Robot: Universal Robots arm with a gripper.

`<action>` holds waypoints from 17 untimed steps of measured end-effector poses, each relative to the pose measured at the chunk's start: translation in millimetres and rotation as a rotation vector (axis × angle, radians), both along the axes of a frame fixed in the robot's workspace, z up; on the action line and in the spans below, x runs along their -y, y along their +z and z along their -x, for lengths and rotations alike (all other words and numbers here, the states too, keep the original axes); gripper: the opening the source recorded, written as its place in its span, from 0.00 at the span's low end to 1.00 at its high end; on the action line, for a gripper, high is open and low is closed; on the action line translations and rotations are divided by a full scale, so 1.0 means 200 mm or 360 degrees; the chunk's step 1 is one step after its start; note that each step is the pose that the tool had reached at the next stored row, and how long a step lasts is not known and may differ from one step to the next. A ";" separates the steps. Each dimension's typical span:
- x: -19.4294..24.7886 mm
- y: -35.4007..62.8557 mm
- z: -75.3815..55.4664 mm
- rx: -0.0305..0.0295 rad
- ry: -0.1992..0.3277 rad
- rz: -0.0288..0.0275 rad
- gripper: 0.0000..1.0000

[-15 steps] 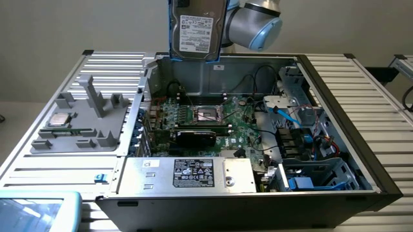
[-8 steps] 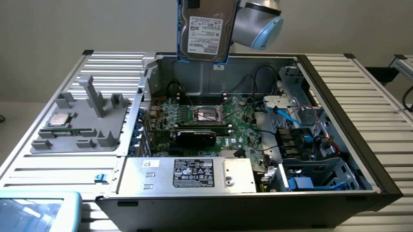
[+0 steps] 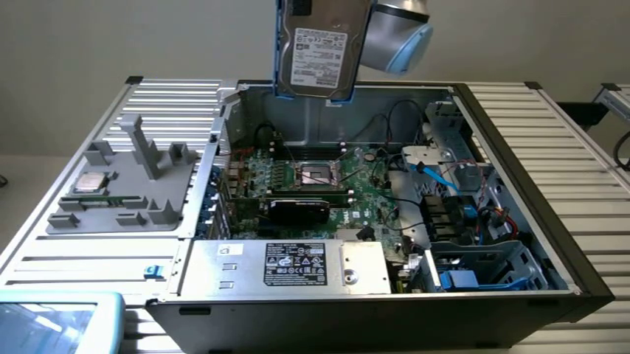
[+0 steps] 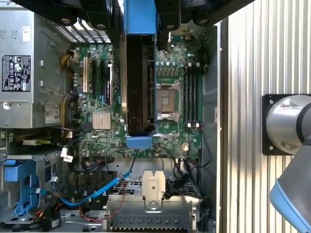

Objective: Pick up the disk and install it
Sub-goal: 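Pick up the disk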

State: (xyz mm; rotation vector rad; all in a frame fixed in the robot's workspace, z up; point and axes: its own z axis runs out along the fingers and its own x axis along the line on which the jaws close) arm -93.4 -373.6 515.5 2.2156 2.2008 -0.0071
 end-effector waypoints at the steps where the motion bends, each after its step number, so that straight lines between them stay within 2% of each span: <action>1: 0.013 0.002 -0.01 -0.00031 0.0000 0.00000 0.37; 8: 0.106 0.021 -0.06 -0.00227 0.0000 0.00000 0.37; 17: 0.236 0.039 -0.15 -0.00245 0.0000 -0.00002 0.37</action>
